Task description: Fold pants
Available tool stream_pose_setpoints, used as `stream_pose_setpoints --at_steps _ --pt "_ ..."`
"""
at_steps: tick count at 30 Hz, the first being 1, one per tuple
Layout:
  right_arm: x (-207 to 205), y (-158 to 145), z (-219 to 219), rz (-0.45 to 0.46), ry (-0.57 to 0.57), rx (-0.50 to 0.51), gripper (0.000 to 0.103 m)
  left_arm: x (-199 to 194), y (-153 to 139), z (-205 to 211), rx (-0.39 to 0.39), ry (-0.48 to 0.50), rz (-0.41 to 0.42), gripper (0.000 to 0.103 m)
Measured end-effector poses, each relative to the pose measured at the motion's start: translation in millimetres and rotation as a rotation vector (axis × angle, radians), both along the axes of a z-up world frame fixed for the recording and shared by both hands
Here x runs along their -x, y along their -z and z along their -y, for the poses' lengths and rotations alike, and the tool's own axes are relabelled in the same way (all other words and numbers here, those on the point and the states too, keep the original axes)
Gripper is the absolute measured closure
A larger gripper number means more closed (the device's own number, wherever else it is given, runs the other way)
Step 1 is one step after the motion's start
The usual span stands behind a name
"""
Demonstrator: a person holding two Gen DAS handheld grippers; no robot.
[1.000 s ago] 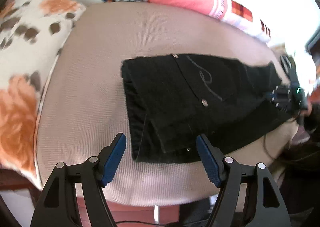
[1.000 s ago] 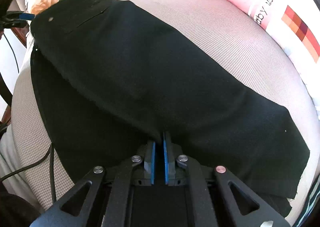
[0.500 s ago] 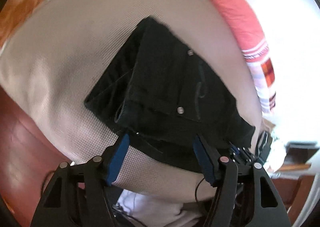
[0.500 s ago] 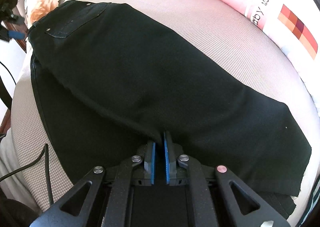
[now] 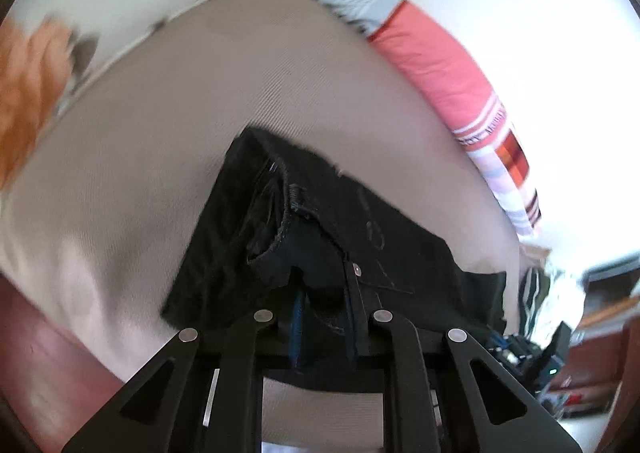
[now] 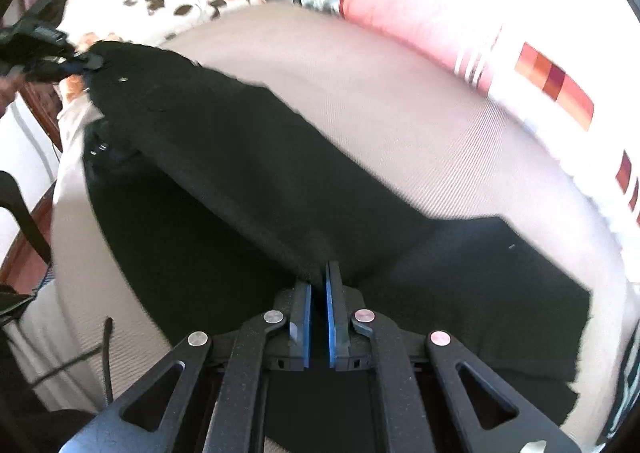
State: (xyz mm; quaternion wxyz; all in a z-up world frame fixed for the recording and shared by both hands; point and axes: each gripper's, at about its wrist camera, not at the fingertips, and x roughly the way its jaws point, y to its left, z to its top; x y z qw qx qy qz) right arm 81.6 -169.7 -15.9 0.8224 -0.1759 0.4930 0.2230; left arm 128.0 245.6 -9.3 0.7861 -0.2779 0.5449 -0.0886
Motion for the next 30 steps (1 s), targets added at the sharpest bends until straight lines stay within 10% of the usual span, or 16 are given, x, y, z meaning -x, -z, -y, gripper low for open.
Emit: stream_pose_setpoints --at_steps 17,25,30 --pt "55.0 65.2 -31.4 -0.256 -0.115 0.0 0.098 18.8 70.0 5.1 -0.309 0.25 -0.146 0.08" --pt "44.1 68.5 -25.3 -0.301 -0.04 -0.084 0.096 30.1 30.1 21.0 -0.391 0.228 -0.104 0.061" --pt "41.9 67.2 -22.6 -0.307 -0.018 -0.108 0.094 44.7 -2.4 55.9 -0.619 0.298 0.024 0.059"
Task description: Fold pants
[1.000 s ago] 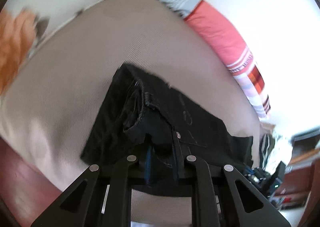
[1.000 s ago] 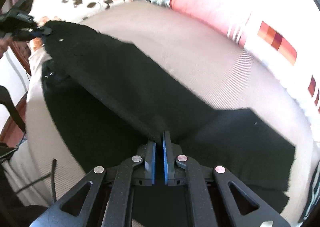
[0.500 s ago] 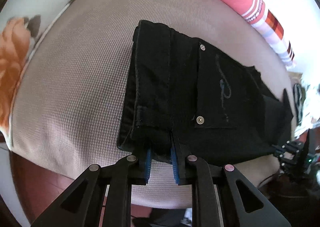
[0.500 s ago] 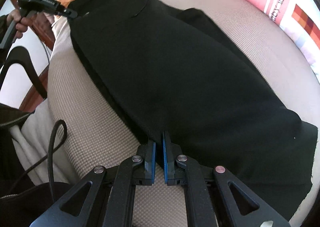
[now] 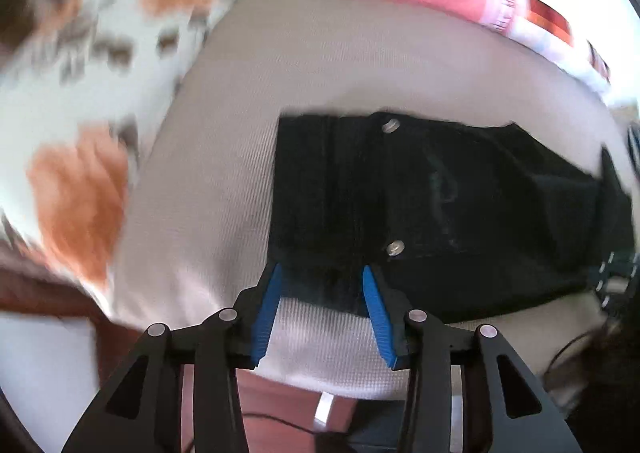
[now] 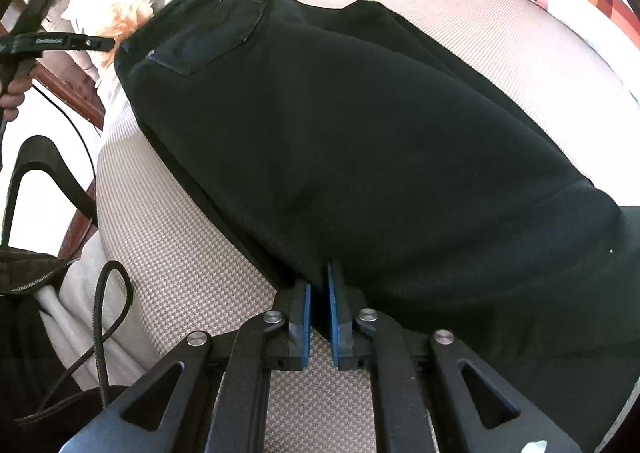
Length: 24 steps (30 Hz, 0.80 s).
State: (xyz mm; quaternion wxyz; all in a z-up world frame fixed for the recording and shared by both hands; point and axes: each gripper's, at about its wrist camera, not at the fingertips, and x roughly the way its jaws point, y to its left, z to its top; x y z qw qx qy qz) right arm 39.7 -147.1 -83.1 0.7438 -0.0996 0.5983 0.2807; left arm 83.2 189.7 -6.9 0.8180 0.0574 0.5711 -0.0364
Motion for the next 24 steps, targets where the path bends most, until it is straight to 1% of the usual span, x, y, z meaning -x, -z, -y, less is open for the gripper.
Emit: stream_pose_setpoints --at_steps 2,3,4,6,10,12,14,18,21,23,24 --pt "0.4 -3.4 3.6 0.007 0.008 -0.001 0.093 6.8 -10.2 26.9 -0.054 0.086 0.053 0.059" --pt "0.4 -4.1 4.7 0.008 0.014 -0.005 0.093 10.7 -14.6 42.5 -0.056 0.135 0.092 0.059" --pt "1.5 -4.3 6.7 0.009 0.021 -0.011 0.093 16.6 -16.9 55.5 -0.038 0.189 0.12 0.057" --pt "-1.4 -5.5 8.4 0.004 0.033 -0.028 0.093 24.1 -12.7 87.9 0.015 0.316 0.141 0.056" --pt "-8.1 -10.3 23.3 -0.007 0.066 -0.061 0.093 31.0 11.9 162.7 0.089 0.54 0.113 0.057" --pt "-8.0 -12.7 25.6 -0.007 0.082 -0.071 0.093 34.2 25.4 194.9 0.094 0.633 0.093 0.057" --pt "-7.5 -16.8 27.6 -0.004 0.087 -0.077 0.093 34.7 37.7 221.8 0.089 0.701 0.075 0.057" --pt "-4.8 -24.0 36.8 0.009 0.107 -0.097 0.092 35.7 60.8 260.9 0.074 0.788 0.05 0.057" --pt "-1.9 -27.6 44.6 0.013 0.107 -0.105 0.092 36.3 75.5 282.5 0.046 0.807 0.053 0.057" --pt "-1.2 -28.4 45.7 0.016 0.109 -0.106 0.092 31.5 81.9 291.0 0.047 0.798 0.054 0.06" --pt "-1.0 -28.6 47.4 0.017 0.111 -0.108 0.091 28.9 84.2 295.3 0.06 0.797 0.058 0.079"
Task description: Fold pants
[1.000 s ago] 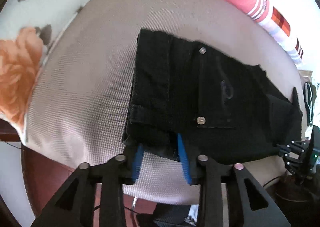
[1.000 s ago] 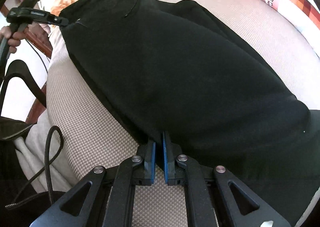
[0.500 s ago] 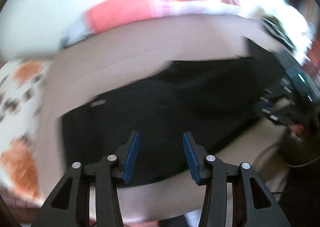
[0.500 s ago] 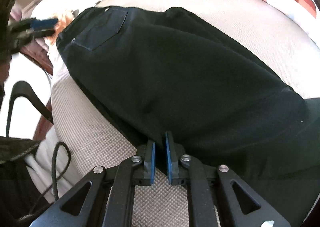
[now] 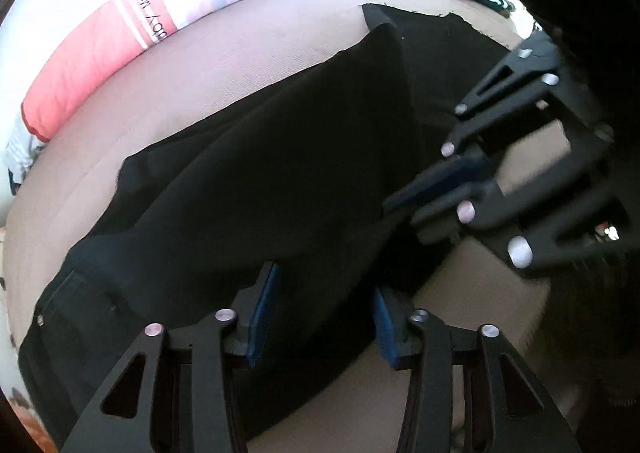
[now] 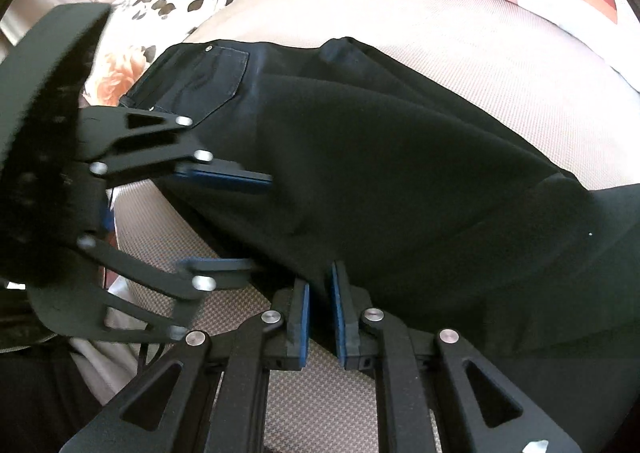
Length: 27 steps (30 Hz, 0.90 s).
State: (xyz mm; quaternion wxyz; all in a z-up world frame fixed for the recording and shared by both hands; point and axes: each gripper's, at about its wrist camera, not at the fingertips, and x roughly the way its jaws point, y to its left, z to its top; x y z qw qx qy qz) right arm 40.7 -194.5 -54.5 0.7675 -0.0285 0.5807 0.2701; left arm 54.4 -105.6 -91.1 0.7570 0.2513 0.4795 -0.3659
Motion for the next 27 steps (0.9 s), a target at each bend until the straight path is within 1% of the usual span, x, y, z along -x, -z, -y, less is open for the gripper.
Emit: stream_pose_setpoints --at_steps 1,3,4,6,8,10,11,12,14,16,18,20,24,26,27 --pt "0.0 -0.9 -0.5 0.002 0.002 0.0 0.09 -1.4 1.0 1.4 0.01 0.001 -0.005 0.094" --pt "0.8 -5.6 0.3 0.011 0.015 0.003 0.069 -3.2 0.3 8.1 0.012 -0.006 -0.013 0.095" --pt "1.9 -10.6 5.5 0.018 0.031 -0.003 0.067 -3.9 -0.2 9.6 0.016 -0.008 -0.006 0.095" --pt "4.2 -23.9 22.4 0.044 0.062 -0.044 0.067 -1.4 -0.7 9.5 0.029 -0.017 -0.009 0.095" --pt "1.9 -35.9 49.3 0.058 0.126 -0.091 0.067 2.0 -0.7 3.6 0.042 -0.035 -0.024 0.095" --pt "-5.1 -38.8 94.8 0.043 0.247 -0.152 0.067 1.4 -2.7 -5.1 0.054 -0.053 -0.033 0.095" --pt "-9.0 -36.9 116.3 0.034 0.31 -0.165 0.067 -0.3 -3.3 -5.3 0.064 -0.067 -0.043 0.095" --pt "-12.7 -32.4 149.4 0.023 0.41 -0.178 0.066 -0.9 -2.9 -6.3 0.067 -0.073 -0.049 0.095" --pt "-16.8 -23.7 193.9 0.003 0.539 -0.194 0.066 -1.2 -2.2 -6.5 0.076 -0.088 -0.053 0.095" --pt "-15.4 -11.6 248.1 -0.016 0.702 -0.2 0.066 0.0 -1.8 -8.7 0.078 -0.097 -0.058 0.095" --pt "-12.9 -2.6 284.3 -0.027 0.799 -0.241 0.066 0.2 -1.6 -9.0 0.077 -0.105 -0.056 0.095" --pt "-10.1 6.9 314.5 -0.032 0.89 -0.255 0.066 -0.6 -1.5 -8.6 0.074 -0.11 -0.058 0.095" --pt "-7.0 19.8 347.9 -0.034 1.014 -0.345 0.072 -2.7 -1.6 -9.8 0.081 -0.137 -0.075 0.095" --pt "-10.5 22.5 354.4 -0.022 1.032 -0.386 0.075 -2.9 -0.6 -10.0 0.082 -0.15 -0.085 0.095" --pt "-13.1 25.3 355.1 -0.019 1.037 -0.38 0.076 -2.0 -0.4 -10.3 0.082 -0.155 -0.086 0.095"
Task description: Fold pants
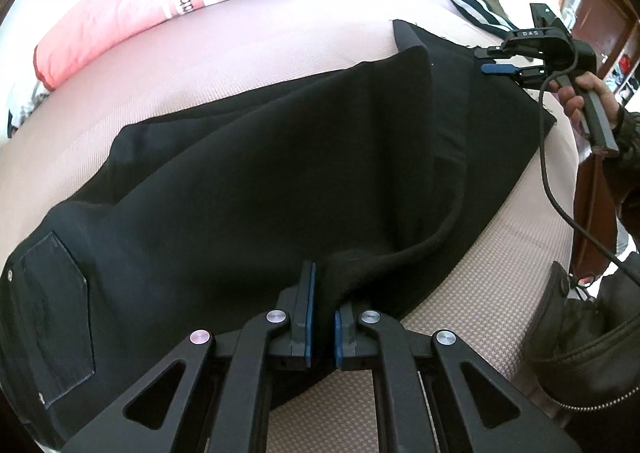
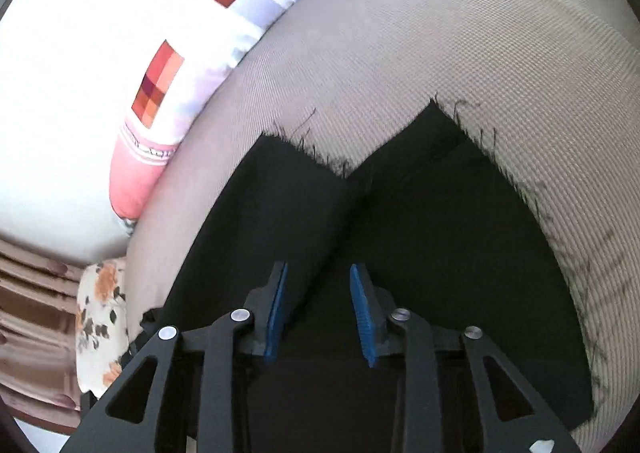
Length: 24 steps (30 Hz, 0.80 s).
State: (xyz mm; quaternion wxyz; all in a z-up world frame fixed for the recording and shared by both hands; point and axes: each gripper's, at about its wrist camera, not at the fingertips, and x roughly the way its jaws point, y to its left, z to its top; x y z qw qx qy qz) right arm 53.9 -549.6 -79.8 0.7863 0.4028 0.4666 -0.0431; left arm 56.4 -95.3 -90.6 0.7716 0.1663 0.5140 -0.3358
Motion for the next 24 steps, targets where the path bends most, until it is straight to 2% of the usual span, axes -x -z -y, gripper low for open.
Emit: stream_pose_setpoints --at_steps 3,7,10,13,16,20,22,24 --pt "-7.3 5.8 16.4 0.008 0.018 -0.013 0.081 -0.4 1.4 -0.5 0.004 -0.024 -0.016 0.095" --pt "-14.9 2.6 24.2 0.029 0.048 -0.013 0.082 -0.5 2.4 -1.1 0.008 -0.04 -0.024 0.095" --pt "-25.6 6.1 23.0 0.021 0.043 -0.011 0.09 -0.2 2.7 -1.8 0.01 -0.047 -0.027 0.095" --pt "-27.3 2.5 21.5 0.007 0.022 0.036 0.098 0.9 2.7 -1.2 0.005 -0.045 -0.024 0.095" --pt "-21.1 -29.8 15.9 0.059 0.018 0.122 0.1 1.9 1.8 0.8 0.001 -0.039 -0.02 0.095" --pt "9.2 -94.8 2.4 0.113 0.038 0.325 0.1 3.9 2.1 1.9 0.006 -0.023 -0.015 0.095" --pt "33.6 -112.9 -5.8 0.096 0.048 0.414 0.1 5.3 2.6 4.3 0.008 -0.012 -0.006 0.095" --pt "57.4 -113.0 -10.7 0.051 0.073 0.455 0.1 7.7 4.3 8.1 -0.004 0.005 0.003 0.095"
